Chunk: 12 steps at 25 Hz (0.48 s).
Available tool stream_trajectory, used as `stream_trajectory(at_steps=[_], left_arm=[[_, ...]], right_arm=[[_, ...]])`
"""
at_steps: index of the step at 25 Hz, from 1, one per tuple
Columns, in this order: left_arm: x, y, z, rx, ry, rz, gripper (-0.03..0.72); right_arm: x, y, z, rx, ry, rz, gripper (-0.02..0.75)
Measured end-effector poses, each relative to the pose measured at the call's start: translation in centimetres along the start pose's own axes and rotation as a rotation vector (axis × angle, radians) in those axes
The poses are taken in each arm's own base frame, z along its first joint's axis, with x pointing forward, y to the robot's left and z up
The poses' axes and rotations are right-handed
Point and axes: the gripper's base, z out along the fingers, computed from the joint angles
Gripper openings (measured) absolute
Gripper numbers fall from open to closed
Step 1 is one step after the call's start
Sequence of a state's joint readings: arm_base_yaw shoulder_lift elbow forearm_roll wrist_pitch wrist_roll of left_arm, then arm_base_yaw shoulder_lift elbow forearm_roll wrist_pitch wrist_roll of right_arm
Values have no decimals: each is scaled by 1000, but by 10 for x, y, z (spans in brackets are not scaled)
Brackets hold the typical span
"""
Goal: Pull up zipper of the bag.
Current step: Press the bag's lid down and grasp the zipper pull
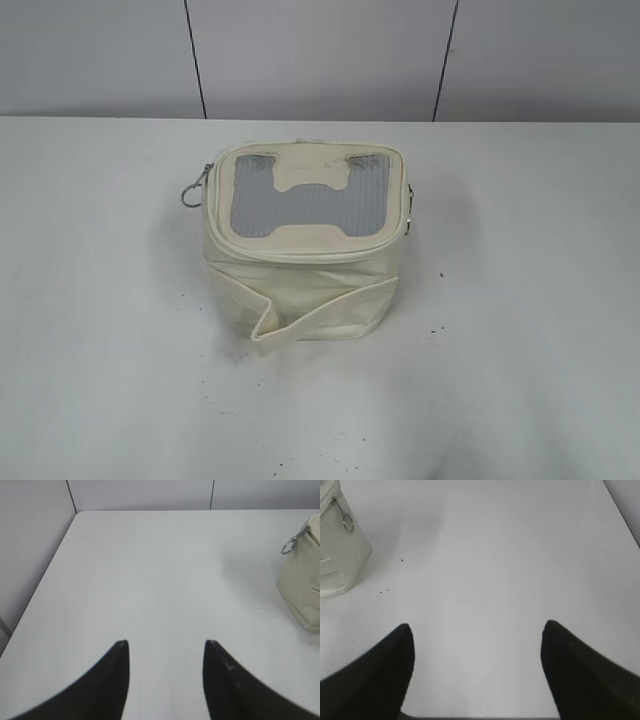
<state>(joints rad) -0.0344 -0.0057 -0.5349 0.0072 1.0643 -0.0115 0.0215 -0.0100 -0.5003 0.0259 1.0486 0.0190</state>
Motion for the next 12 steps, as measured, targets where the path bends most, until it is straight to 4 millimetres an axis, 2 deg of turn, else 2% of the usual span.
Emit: stream_trajectory(at_steps=[12], left_arm=[[0,-1,0,6,0,-3,368]], right_arm=[[0,0,0,0,0,0,588]])
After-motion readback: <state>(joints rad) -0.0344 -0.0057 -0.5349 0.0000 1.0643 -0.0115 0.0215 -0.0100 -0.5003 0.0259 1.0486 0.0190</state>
